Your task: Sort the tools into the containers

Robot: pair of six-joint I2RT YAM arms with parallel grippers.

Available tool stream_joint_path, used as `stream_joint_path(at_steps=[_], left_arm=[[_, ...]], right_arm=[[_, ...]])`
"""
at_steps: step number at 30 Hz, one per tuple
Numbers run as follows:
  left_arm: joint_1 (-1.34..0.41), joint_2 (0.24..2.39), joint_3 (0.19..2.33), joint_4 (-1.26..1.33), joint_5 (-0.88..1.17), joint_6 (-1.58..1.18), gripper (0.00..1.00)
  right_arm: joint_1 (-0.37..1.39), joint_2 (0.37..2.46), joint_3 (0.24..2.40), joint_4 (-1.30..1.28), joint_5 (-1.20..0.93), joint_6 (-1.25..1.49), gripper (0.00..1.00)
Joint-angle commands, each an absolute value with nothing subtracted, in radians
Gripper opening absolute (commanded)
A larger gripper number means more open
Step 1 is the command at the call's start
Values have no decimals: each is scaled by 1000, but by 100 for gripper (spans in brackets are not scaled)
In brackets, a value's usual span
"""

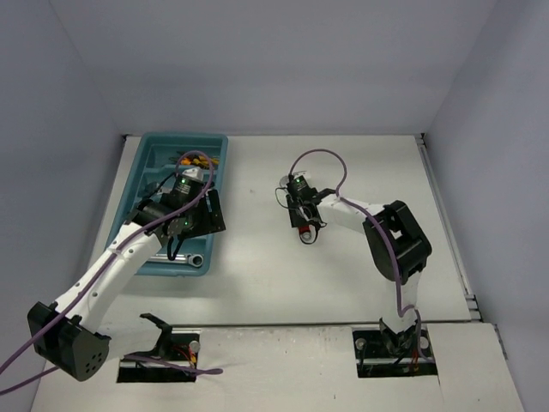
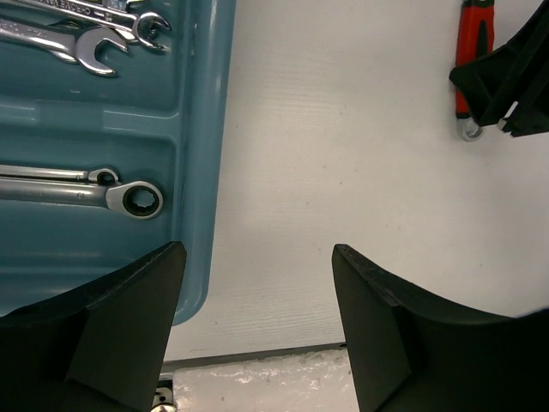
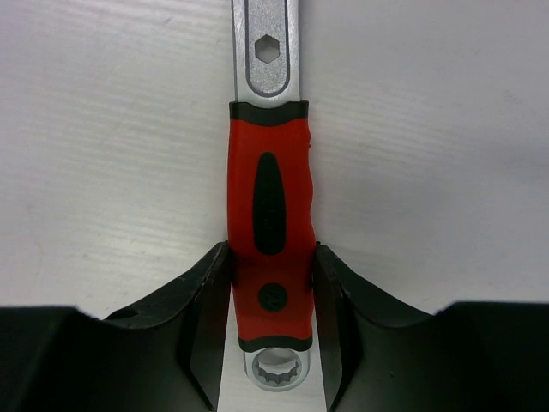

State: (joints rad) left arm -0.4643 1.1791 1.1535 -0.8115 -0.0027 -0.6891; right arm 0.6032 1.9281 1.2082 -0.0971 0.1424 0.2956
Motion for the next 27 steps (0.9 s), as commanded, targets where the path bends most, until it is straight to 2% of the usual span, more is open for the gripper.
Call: stream_joint_path(at_steps=[1, 5, 8, 12, 13, 18, 20, 27], left_arm=[[-474, 1196, 1210, -788, 0, -715, 66], [-477, 1239, 1251, -785, 0, -702, 67], [-480, 1267, 1279, -785, 0, -690, 66], [-483, 1304, 1303, -784, 25, -684, 66], [-485, 1312, 1307, -784, 28, -683, 66], [-486, 1308, 1305, -784, 32, -687, 66], [-486, 1298, 1297, -784, 34, -689, 66], [-488, 1237, 1254, -785, 37, -702, 66]], right_arm=[[722, 1819, 1006, -155, 132, 346, 0], [782, 1649, 834, -156, 121, 454, 0], [811, 1546, 716, -158, 88, 529, 5], [818, 1429, 657, -160, 64, 572, 31], [818, 1411, 657, -163, 68, 570, 41], [815, 1442, 756, -172, 113, 519, 63], [811, 1489, 814, -175, 135, 486, 67], [765, 1674, 979, -176, 156, 411, 67]])
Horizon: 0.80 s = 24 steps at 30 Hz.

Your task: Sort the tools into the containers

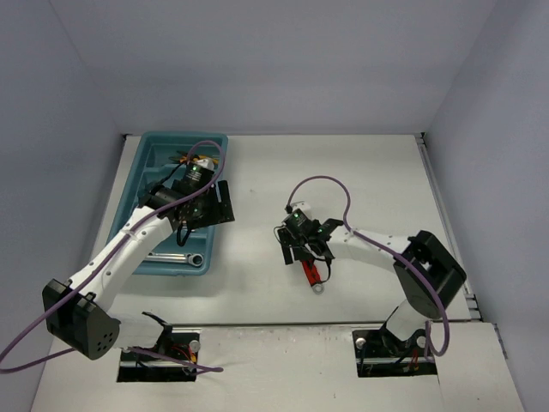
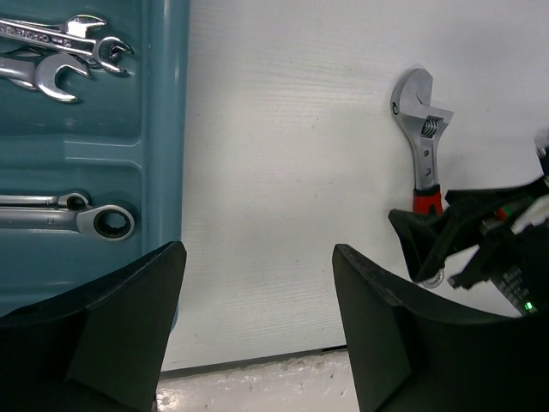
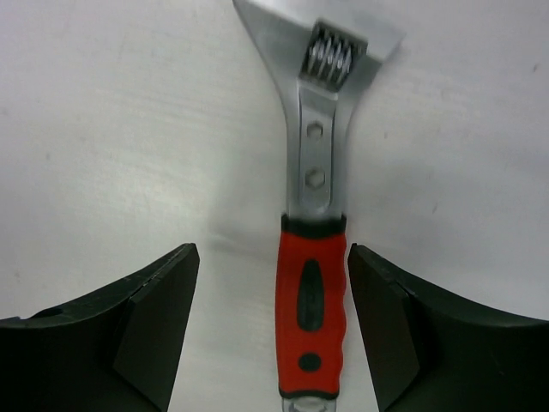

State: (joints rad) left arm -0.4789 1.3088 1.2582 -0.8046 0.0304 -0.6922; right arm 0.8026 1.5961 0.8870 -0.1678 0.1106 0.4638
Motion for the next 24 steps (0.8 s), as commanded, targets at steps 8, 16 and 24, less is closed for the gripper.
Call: stream_joint_path(at_steps=[8, 16, 24], left_arm=[[-486, 1160, 1198, -790, 28, -712, 66], [-486, 1153, 1188, -788, 48, -719, 66], [-486, 1178, 1201, -785, 57, -704, 66]], right_arm=[[680, 1801, 1072, -187, 115, 387, 61], [681, 1832, 1075, -220, 77, 403, 51], [695, 1821, 1048, -299, 73, 413, 49]])
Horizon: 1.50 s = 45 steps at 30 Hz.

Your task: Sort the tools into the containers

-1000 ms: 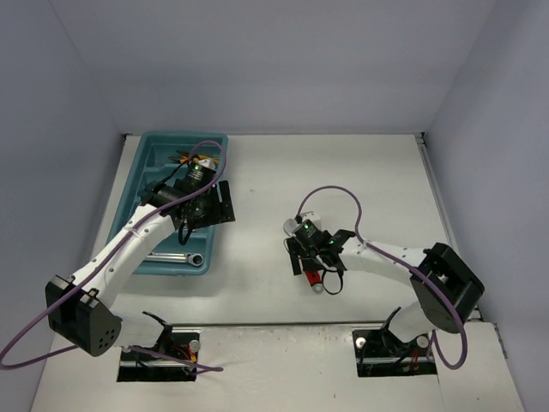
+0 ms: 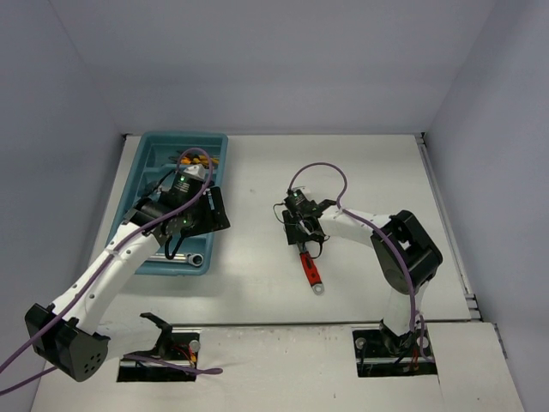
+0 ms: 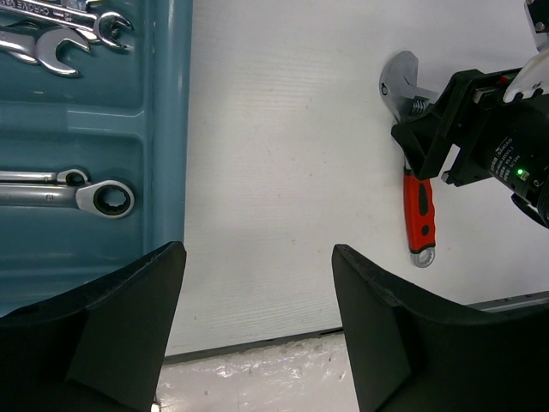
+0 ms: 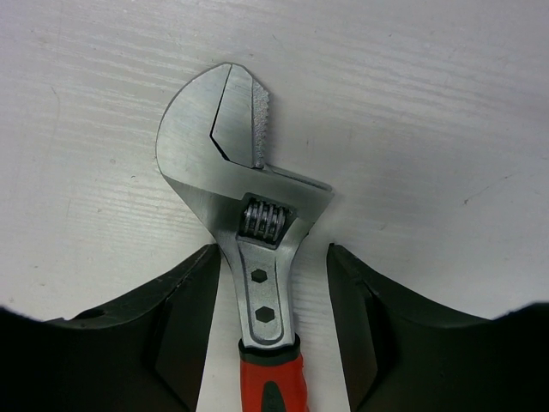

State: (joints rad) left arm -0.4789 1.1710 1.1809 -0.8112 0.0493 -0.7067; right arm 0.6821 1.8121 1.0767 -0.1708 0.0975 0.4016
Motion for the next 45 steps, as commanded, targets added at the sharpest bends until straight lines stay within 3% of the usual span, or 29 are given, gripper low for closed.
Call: stream_joint_path(at_steps=[1, 6, 12, 18, 20, 27, 45], left_arm=[[-486, 1185, 1205, -785, 58, -700, 66], [-486, 1206, 1223, -785, 74, -693, 66], [-486, 1218, 1229, -785, 80, -687, 66], [-486, 1232, 1246, -784, 100, -676, 66], [-487, 1240, 1249, -781, 109, -675, 66], [-487, 1256, 1235, -703, 194, -691, 66], [-497, 1306, 1047, -136, 411, -831, 66]], right_arm=[[695, 1822, 1046, -303, 67, 411, 49], [695, 1829, 1054, -321, 29, 399, 45], [696, 1845, 1066, -350, 8, 368, 33], [696, 1873, 1071, -371, -48, 334, 5], [696, 1863, 1076, -373, -49, 317, 0], [703, 1750, 1143, -369, -14, 256, 0], [709, 1465, 1164, -257, -104, 117, 0]])
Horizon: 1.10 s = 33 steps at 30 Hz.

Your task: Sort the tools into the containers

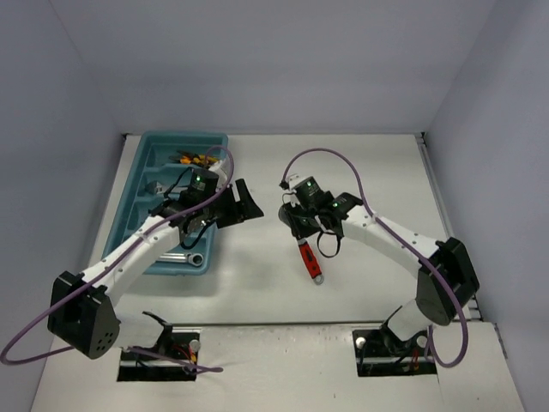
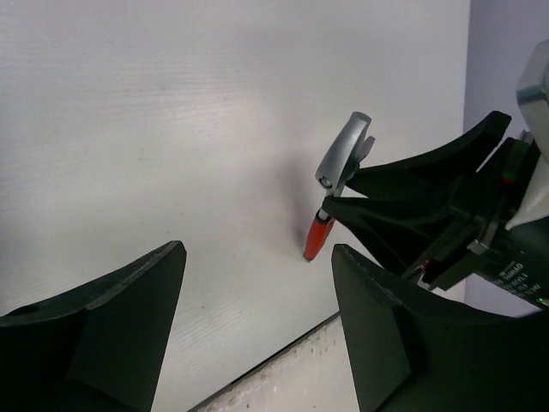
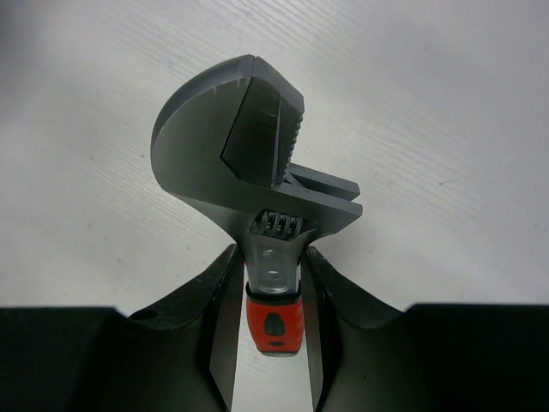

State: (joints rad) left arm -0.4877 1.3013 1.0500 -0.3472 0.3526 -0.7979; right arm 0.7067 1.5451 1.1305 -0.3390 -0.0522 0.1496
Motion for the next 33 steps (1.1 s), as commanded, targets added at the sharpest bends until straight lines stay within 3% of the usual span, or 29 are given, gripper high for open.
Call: stream_joint_path(at_steps=[1, 7, 22, 33], left_arm=[[-498, 1314, 1038, -100, 427, -842, 66], [-520, 1389, 1012, 84, 489, -851, 66], [-551, 1538, 1045, 158, 535, -754, 65], [-566, 1611, 1033, 347, 617, -815, 47]], right_arm=[[709, 1457, 1155, -248, -110, 117, 0], [709, 1427, 1111, -193, -152, 117, 0], [708, 1413, 1086, -141, -192, 112, 0], [707, 1405, 1067, -119, -207, 112, 0]])
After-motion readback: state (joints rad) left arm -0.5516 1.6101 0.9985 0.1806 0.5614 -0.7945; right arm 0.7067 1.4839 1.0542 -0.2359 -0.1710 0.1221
